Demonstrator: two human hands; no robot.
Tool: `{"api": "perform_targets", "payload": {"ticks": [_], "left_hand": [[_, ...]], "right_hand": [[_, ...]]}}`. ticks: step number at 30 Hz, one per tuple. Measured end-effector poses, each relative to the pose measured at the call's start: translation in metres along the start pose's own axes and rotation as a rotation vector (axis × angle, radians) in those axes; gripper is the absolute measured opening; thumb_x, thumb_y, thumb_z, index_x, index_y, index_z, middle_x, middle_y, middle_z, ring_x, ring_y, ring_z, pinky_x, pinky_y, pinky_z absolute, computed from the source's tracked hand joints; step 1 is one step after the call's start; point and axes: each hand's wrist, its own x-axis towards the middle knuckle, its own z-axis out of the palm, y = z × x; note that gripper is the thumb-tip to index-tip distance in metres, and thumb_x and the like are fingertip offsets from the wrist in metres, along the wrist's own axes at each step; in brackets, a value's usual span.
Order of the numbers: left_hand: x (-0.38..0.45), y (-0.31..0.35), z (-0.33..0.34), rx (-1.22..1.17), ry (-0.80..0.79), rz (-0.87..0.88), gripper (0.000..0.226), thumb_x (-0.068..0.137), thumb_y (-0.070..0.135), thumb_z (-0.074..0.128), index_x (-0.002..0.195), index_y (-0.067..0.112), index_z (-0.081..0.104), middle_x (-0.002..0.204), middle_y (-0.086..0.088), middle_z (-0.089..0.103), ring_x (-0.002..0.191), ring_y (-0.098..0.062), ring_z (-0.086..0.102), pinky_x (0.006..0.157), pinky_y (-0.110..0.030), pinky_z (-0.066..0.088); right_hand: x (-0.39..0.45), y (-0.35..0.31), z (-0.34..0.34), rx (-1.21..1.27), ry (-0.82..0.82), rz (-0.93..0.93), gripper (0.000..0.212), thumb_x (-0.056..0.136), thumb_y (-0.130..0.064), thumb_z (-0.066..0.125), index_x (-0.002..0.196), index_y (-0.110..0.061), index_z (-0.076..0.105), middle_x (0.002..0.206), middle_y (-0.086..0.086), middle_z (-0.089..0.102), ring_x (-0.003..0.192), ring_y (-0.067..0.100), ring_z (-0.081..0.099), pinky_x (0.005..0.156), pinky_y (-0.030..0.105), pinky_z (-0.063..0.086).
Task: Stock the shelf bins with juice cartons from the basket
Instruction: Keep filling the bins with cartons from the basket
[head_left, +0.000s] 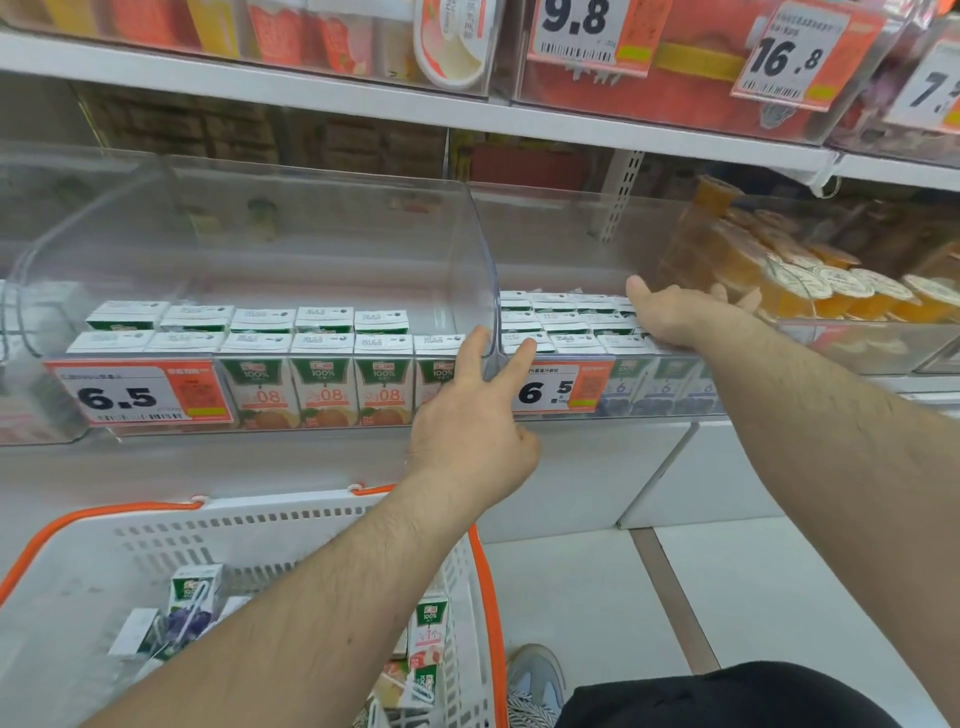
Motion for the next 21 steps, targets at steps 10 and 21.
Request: {"api": "perform_targets", "payload": {"ticks": [10,21], "left_hand": [[-0.037,-0.027,-0.048,-1.311,-0.018,-0.282,0.026,0.095,0.042,0.051,0.12,0.037,0.058,0.085,-0.001,0.063,0.073,-0.02,0.061,0.073,-0.033,0.049],[-0.068,-0.077,-0.096,-1.756,-0.021,-0.456,0.061,0.098,0.059,0.027,0.148,0.025,0.034,0.12,-0.021,0.063,0.094,-0.036,0.071,0.081,-0.048,0.056]], "right_hand": [[-0.12,-0.039,0.038,0.622,0.769,-0.528,0.034,0.08,-0.026,0.04,0.079,-0.012,0.072,0.085,0.002,0.069,0.086,0.026,0.058,0.078,0.034,0.038],[-0.252,-0.101,0.058,0.84,-0.204,-0.917,0.048,0.068,-0.016,0.078,0.114,-0.024,0.064,0.099,-0.011,0.067,0.067,-0.008,0.056,0.068,0.015,0.043]]}}
